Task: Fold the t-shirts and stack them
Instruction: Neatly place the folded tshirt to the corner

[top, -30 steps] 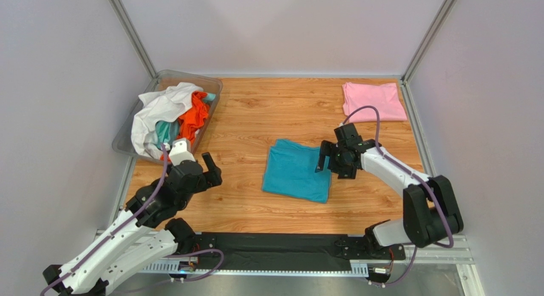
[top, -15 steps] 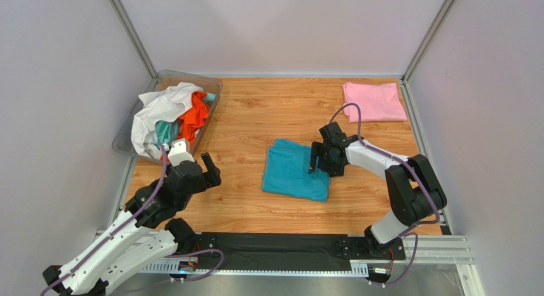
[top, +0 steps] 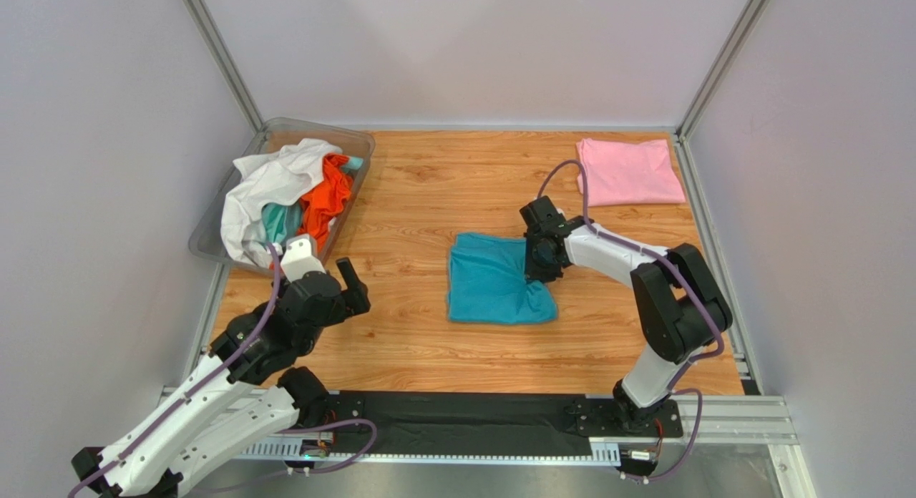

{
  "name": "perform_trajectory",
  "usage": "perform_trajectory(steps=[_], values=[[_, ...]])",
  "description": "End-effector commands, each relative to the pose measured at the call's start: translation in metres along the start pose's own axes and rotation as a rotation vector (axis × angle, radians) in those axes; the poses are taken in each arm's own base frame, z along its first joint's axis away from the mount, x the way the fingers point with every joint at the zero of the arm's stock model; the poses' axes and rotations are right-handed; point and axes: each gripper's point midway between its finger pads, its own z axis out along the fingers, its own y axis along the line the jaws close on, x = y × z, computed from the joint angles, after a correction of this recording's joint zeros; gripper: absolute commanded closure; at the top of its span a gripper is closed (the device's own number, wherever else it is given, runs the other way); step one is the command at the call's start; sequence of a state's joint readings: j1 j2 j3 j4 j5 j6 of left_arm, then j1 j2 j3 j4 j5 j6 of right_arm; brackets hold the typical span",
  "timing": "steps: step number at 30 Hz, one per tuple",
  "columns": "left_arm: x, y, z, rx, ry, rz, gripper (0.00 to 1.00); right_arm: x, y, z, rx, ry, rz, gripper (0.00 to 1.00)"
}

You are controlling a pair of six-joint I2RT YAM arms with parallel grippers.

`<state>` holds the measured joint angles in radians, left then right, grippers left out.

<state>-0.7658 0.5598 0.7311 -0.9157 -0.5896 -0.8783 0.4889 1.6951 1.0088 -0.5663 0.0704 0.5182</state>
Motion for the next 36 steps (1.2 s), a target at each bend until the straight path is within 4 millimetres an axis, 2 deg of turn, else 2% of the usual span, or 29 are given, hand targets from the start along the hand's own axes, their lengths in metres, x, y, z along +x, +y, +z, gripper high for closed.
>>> perform_trajectory(steps=[1, 7, 8, 10, 12, 15, 18, 21, 22, 24, 26, 36], values=[[-0.002, 0.006, 0.001, -0.029, -0.022, -0.016, 0.00, -0.023, -0.019, 0.002, 0.116, -0.074, -0.085, 0.86], [-0.002, 0.012, 0.000, -0.052, -0.026, -0.018, 0.00, -0.083, -0.017, -0.017, 0.191, -0.225, -0.180, 0.99], [-0.003, 0.012, -0.001, -0.055, -0.027, -0.017, 0.00, -0.101, -0.015, -0.026, 0.207, -0.265, -0.209, 1.00], [-0.002, 0.015, -0.002, -0.067, -0.025, -0.020, 0.00, -0.116, -0.019, -0.029, 0.243, -0.293, -0.223, 1.00], [-0.003, 0.019, -0.002, -0.084, -0.033, -0.025, 0.00, -0.142, -0.023, -0.040, 0.273, -0.342, -0.236, 1.00], [-0.003, 0.024, -0.002, -0.104, -0.042, -0.031, 0.00, -0.163, -0.035, -0.043, 0.318, -0.362, -0.261, 1.00], [-0.005, 0.028, -0.002, -0.126, -0.052, -0.039, 0.00, -0.194, -0.044, -0.055, 0.379, -0.412, -0.279, 1.00], [-0.006, 0.031, -0.002, -0.141, -0.062, -0.042, 0.00, -0.211, -0.062, -0.058, 0.467, -0.427, -0.293, 1.00], [-0.006, 0.031, -0.002, -0.145, -0.063, -0.043, 0.00, -0.224, -0.070, -0.065, 0.496, -0.440, -0.303, 1.00], [-0.006, 0.033, -0.002, -0.151, -0.066, -0.044, 0.00, -0.233, -0.079, -0.065, 0.523, -0.441, -0.306, 1.00], [-0.006, 0.035, -0.002, -0.159, -0.069, -0.045, 0.00, -0.247, -0.090, -0.072, 0.542, -0.459, -0.309, 1.00], [-0.009, 0.034, -0.001, -0.160, -0.081, -0.045, 0.00, -0.295, -0.122, -0.101, 0.601, -0.560, -0.283, 1.00]])
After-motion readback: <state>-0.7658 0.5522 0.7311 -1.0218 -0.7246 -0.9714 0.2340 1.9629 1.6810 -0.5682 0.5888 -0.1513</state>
